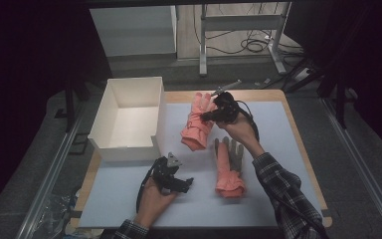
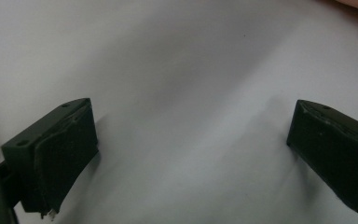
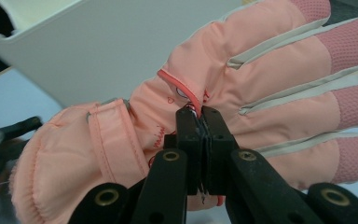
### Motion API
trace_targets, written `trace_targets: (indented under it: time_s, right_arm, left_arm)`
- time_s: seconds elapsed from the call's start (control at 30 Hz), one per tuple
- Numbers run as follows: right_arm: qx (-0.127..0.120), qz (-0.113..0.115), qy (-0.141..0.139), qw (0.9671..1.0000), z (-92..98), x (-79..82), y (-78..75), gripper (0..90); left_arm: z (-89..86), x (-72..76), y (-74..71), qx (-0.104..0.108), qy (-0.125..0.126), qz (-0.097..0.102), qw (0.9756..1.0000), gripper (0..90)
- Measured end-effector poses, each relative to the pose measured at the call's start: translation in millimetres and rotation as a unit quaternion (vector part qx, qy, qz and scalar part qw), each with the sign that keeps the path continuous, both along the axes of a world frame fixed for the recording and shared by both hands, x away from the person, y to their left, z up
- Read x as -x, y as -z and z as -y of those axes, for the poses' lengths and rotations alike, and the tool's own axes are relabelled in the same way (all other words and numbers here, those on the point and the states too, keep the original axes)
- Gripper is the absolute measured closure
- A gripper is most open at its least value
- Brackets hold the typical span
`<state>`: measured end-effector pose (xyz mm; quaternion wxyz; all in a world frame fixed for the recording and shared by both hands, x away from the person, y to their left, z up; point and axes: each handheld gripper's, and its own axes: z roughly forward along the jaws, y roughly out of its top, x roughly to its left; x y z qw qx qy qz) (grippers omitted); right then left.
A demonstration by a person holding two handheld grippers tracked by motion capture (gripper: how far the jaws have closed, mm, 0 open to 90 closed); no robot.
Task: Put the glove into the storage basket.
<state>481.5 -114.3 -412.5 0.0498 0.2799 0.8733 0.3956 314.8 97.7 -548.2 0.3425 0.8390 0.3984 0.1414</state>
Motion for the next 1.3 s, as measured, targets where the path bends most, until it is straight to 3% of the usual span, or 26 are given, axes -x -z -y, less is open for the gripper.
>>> trace_targets:
  time_s: [0.63, 0.83, 1.07, 1.3]
  right_arm:
    - [-0.001, -0.017, -0.035, 0.9993, 52.6, 49.9, -15.1, 87.1]
    - [0.005, -0.016, -0.058, 0.9982, 69.5, 69.5, -17.5, 87.0]
    - [0.023, -0.024, -0.082, 0.9961, 88.9, 89.8, -11.3, 87.0]
    - [0.031, -0.031, -0.093, 0.9947, 99.5, 91.5, -0.3, 87.0]
  left_arm:
    - [0.0, -0.1, -0.1, -0.001, 0.000, 0.001, 1.0000, 1.5]
    - [0.0, -0.2, -0.1, 0.000, 0.000, 0.001, 1.0000, 1.5]
    - [0.1, -0.2, -0.1, 0.000, 0.000, 0.001, 1.0000, 1.5]
    - [0.0, -0.2, -0.2, -0.001, 0.000, 0.000, 1.0000, 1.5]
